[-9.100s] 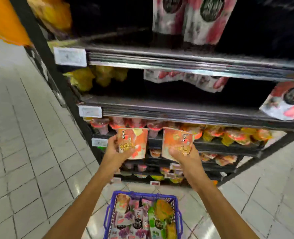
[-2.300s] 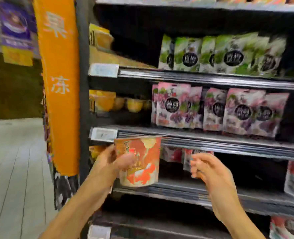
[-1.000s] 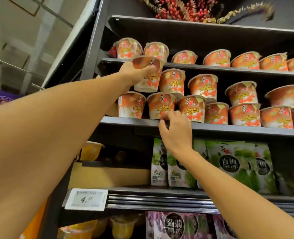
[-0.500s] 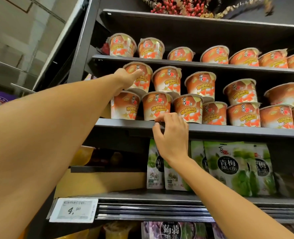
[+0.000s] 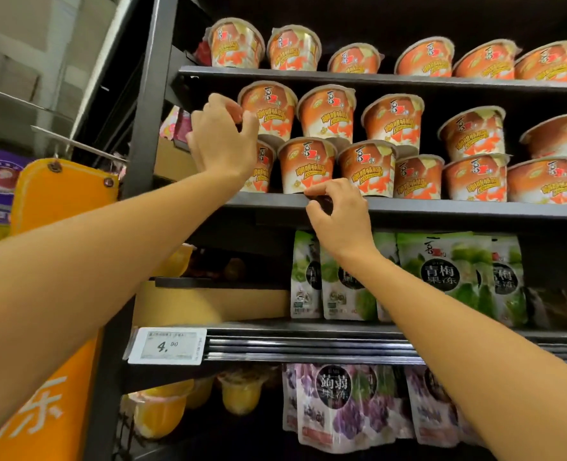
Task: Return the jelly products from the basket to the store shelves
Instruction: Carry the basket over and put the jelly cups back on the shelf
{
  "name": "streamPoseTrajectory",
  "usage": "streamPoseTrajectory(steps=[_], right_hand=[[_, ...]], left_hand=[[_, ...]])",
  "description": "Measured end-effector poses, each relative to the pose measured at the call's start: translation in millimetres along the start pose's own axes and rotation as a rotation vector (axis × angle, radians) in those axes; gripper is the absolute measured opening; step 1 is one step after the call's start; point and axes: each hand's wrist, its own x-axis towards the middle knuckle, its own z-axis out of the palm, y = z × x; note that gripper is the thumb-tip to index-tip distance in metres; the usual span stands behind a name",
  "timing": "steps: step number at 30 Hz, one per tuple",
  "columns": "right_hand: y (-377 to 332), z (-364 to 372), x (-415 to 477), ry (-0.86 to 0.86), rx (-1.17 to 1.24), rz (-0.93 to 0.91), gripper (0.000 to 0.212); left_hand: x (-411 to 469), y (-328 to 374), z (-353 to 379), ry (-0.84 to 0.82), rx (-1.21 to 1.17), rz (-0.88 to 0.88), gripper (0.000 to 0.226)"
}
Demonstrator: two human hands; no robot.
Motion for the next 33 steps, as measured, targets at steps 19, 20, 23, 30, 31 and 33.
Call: streamPoseTrajectory(steps=[19, 20, 23, 30, 31, 33], right_hand=[[47.2, -134.7, -487.2, -0.41, 0.434, 1.066, 0.022], [53.9, -142.9, -529.3, -0.477, 0.406, 1.142, 0.022], [64.4, -165.9, -648.2, -0.612, 0.331, 1.386, 0.024], [58.4, -199.5, -860.2, -0.689, 0.278, 1.923, 0.018], [59.3, -201.6, -885.4, -0.673, 0.252, 1.973, 0.019], [62.9, -205.4, -935.5, -0.592, 0.233, 2.11, 0.027]], left_hand=[[-553.9, -22.3, -144.5, -0.865, -0.302, -1.142, 0.018], [-595.1, -28.9, -155.7, -0.906, -0.242, -1.218, 0.018], [-707.5, -42.9, -193.9, -1.001, -0.078, -1.412, 0.024], [-902.4, -54.1, -281.1, -1.144, 0.152, -1.69, 0.025], [-926.6, -55.1, -290.7, -1.147, 0.16, -1.74, 0.025], [-975.8, -59.0, -305.9, -1.154, 0.186, -1.834, 0.023]])
